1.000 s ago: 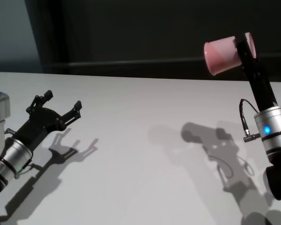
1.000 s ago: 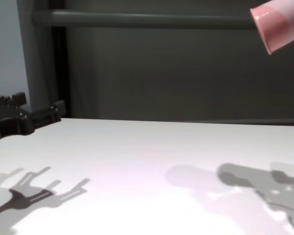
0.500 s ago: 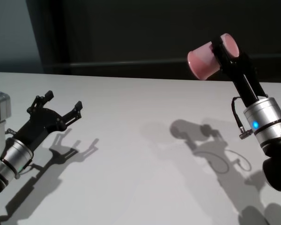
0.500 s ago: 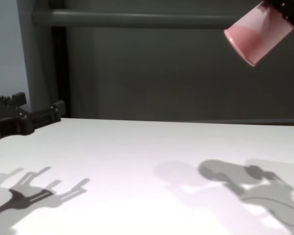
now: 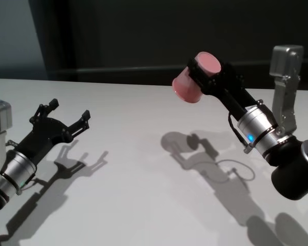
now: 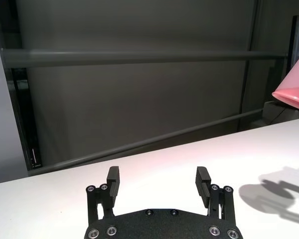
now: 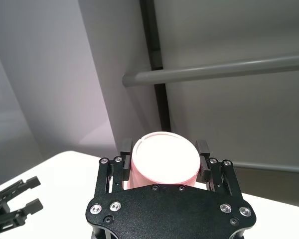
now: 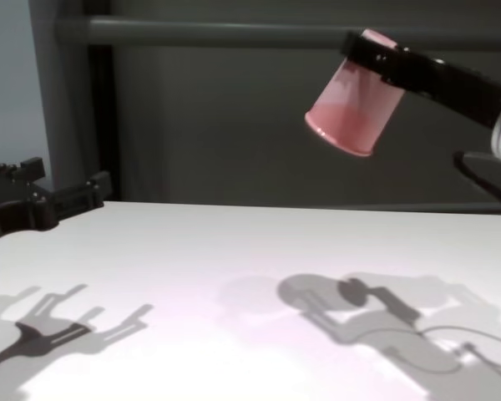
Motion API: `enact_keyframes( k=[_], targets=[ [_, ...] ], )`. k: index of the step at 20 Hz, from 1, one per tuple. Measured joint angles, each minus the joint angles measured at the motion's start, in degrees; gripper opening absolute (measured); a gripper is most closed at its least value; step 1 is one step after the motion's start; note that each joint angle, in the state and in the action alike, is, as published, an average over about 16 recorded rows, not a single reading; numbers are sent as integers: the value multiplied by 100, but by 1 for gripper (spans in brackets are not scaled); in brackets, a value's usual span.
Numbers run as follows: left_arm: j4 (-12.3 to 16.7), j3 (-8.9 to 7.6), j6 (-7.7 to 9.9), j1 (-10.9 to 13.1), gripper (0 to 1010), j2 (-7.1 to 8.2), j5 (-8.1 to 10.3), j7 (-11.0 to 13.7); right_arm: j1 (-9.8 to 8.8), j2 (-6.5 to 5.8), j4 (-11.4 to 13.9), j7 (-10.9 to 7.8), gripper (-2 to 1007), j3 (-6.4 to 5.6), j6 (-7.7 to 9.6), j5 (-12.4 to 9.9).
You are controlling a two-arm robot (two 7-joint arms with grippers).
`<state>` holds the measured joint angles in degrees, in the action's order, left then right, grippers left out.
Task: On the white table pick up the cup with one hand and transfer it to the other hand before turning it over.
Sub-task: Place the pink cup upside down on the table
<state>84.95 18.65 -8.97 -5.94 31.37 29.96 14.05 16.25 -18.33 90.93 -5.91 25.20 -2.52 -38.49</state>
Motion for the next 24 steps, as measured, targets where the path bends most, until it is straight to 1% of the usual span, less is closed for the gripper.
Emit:
enact_keyframes(
  k=[3, 7, 13, 18, 24],
  targets=[
    [0, 0, 0, 0, 1003, 0, 0, 0, 145, 13, -93, -27, 739, 202, 208, 243],
    [0, 0, 0, 0, 1003, 0, 0, 0, 300, 42, -215, -78, 739, 440, 443, 520],
    [0, 0, 0, 0, 1003, 0, 0, 0, 451, 66, -362, -130, 739, 736, 749, 907],
    [0, 0, 0, 0, 1003, 0, 0, 0, 485, 61, -448, -143, 739, 912, 943, 1182],
    [0, 0, 0, 0, 1003, 0, 0, 0, 427, 54, -537, -148, 739, 1053, 1097, 1445]
  ],
)
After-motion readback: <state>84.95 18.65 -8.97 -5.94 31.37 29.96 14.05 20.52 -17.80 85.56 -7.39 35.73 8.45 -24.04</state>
